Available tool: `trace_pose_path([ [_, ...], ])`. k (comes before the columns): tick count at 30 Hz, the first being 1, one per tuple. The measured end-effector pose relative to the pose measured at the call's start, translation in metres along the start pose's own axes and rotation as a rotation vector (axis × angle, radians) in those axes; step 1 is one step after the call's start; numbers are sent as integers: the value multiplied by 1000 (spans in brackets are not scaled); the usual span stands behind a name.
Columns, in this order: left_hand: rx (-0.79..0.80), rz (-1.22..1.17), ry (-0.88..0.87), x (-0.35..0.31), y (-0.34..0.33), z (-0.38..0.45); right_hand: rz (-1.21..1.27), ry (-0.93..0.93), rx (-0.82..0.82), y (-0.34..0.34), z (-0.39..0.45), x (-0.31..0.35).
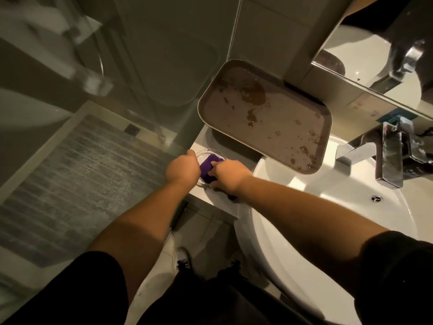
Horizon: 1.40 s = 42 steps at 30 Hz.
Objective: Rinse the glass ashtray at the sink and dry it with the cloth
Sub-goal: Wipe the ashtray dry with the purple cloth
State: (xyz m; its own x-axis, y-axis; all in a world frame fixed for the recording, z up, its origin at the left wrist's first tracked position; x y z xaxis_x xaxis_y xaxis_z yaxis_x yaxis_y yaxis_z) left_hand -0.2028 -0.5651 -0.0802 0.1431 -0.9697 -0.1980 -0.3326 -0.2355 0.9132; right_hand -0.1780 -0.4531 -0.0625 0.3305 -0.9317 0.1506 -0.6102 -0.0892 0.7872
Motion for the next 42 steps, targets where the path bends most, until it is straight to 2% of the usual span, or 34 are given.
trace_pose_path([
  [2,-22,-80,45,4,-3,-4,47,-74,-26,-9,3,1],
  [5,-69,-143,56,9,-4,-9,21,-68,-22,-14,6,0],
  [8,-81,-111,-36,6,-3,-7,-126,60,74,-8,7,-4],
  [12,-30,-5,-157,0,4,9,-384,231,122,8,1,-6],
  [18,-10,42,-123,-5,4,6,-348,155,103,6,-4,1],
  [24,13,-57,-11,-1,-1,1,43,-94,-76,8,-10,15],
  [30,17,-156,45,3,0,-5,190,-225,-200,-1,-15,19],
  [34,44,-99,5,4,1,-7,607,-247,-249,18,-23,-3],
  [39,58,1,-31,3,-1,-10,1071,-340,-401,39,-56,-36],
  [42,49,-11,-50,0,1,-14,1340,-388,-394,29,-78,-47],
])
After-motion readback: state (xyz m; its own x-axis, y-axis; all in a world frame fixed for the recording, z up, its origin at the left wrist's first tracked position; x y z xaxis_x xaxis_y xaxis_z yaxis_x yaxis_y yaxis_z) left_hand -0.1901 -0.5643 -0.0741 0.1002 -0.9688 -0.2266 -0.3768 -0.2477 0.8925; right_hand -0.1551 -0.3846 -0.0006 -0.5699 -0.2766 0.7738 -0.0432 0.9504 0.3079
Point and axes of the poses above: each hand's wrist, its own z-axis towards the middle knuckle, its own y-axis out of the back of the hand, x = y × z, the point moved 8 cm from there along z, towards the middle knuckle, and after that the axes turned 1 degree about y, right-handed, at the moved point
